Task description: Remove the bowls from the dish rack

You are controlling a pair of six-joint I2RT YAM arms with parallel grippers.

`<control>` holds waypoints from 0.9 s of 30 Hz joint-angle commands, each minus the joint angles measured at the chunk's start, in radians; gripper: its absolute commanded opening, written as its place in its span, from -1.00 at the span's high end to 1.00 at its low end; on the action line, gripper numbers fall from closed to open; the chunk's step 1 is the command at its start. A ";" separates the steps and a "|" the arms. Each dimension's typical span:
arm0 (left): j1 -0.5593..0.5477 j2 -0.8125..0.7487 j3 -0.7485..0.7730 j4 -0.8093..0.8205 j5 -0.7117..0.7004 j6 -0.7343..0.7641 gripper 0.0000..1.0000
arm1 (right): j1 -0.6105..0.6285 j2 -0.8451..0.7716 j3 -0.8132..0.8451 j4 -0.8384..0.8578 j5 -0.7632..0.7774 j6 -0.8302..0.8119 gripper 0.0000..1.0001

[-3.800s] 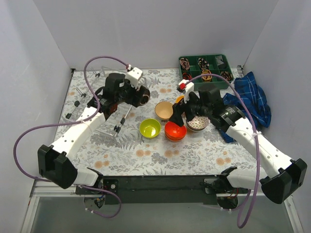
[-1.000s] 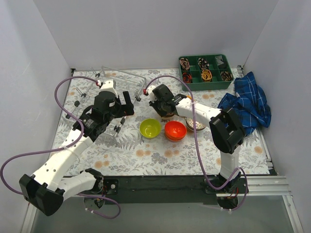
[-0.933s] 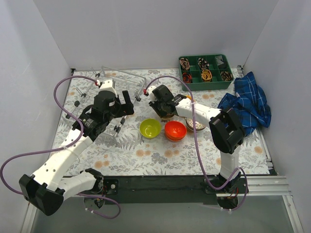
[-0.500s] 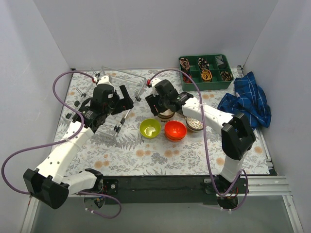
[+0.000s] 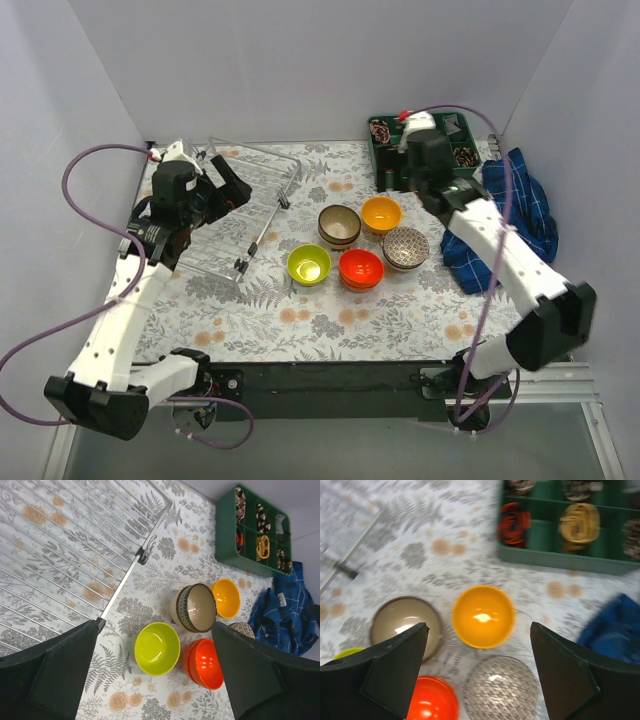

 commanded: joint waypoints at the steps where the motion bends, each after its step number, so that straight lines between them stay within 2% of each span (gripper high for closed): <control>1: 0.005 -0.168 -0.008 -0.068 -0.092 0.037 -0.96 | -0.091 -0.308 -0.094 -0.089 0.190 0.018 -0.86; 6: 0.005 -0.332 -0.045 -0.148 -0.175 0.071 -0.96 | -0.094 -0.699 -0.299 -0.178 0.215 0.038 -0.93; 9: 0.005 -0.452 -0.036 -0.217 -0.216 0.097 -0.96 | -0.094 -0.891 -0.379 -0.198 0.231 0.024 -0.97; 12: 0.005 -0.526 0.019 -0.309 -0.229 0.097 -0.96 | -0.094 -1.012 -0.411 -0.262 0.211 0.026 -0.97; 16: 0.005 -0.579 0.074 -0.447 -0.273 0.110 -0.96 | -0.093 -1.123 -0.462 -0.324 0.168 0.015 -0.97; 20: 0.005 -0.675 0.033 -0.469 -0.275 0.074 -0.96 | -0.093 -1.218 -0.494 -0.339 0.134 0.021 -0.97; 27: 0.005 -0.787 -0.054 -0.461 -0.229 0.034 -0.96 | -0.094 -1.287 -0.487 -0.367 0.122 0.008 -0.97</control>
